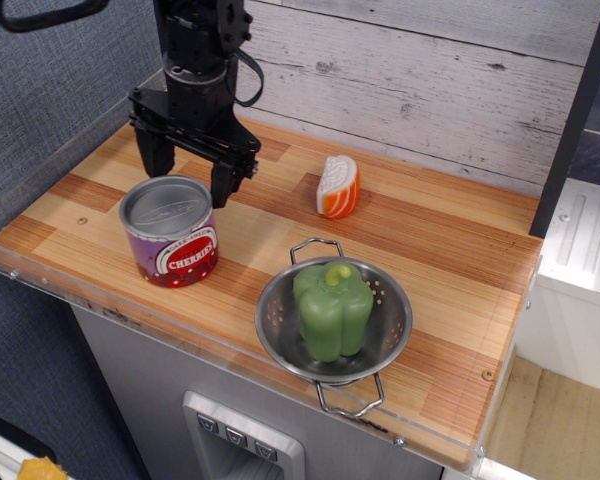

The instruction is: Move the can down to the left of the bowl

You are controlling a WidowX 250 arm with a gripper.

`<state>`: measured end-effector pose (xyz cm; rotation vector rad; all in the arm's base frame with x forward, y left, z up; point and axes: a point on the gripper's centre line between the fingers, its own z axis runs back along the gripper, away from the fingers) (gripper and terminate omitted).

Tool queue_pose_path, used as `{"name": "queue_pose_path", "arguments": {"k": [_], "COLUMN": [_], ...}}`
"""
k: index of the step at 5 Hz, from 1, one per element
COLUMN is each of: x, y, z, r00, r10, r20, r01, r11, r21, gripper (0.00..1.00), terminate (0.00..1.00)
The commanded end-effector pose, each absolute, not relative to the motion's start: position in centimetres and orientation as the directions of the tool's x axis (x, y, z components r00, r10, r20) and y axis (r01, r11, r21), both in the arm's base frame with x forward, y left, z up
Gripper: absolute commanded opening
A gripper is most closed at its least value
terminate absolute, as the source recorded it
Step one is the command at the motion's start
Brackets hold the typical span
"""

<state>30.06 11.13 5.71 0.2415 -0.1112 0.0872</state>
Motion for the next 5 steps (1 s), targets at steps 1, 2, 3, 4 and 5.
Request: {"name": "queue_pose_path", "arguments": {"k": [1,2,3,4,5], "x": [28.0,28.0,28.5,29.0,29.7], "y": [11.4,11.4,11.7,11.3,9.6], "z": [8.2,8.1,9.9,11.3,12.9], "r00": [0.976,0.976,0.97,0.959,0.928], "r10": [0.089,0.072,0.088,0.044,-0.071], "r20": [0.201,0.205,0.226,0.281,0.365], "r01": [-0.137,-0.125,-0.145,-0.109,-0.012], "r11": [0.96,0.957,0.958,0.97,0.976], "r21": [0.244,0.26,0.247,0.218,0.219], "gripper": [1.0,1.0,1.0,1.0,1.0], "terminate": [0.0,0.0,0.0,0.0,0.0]}}
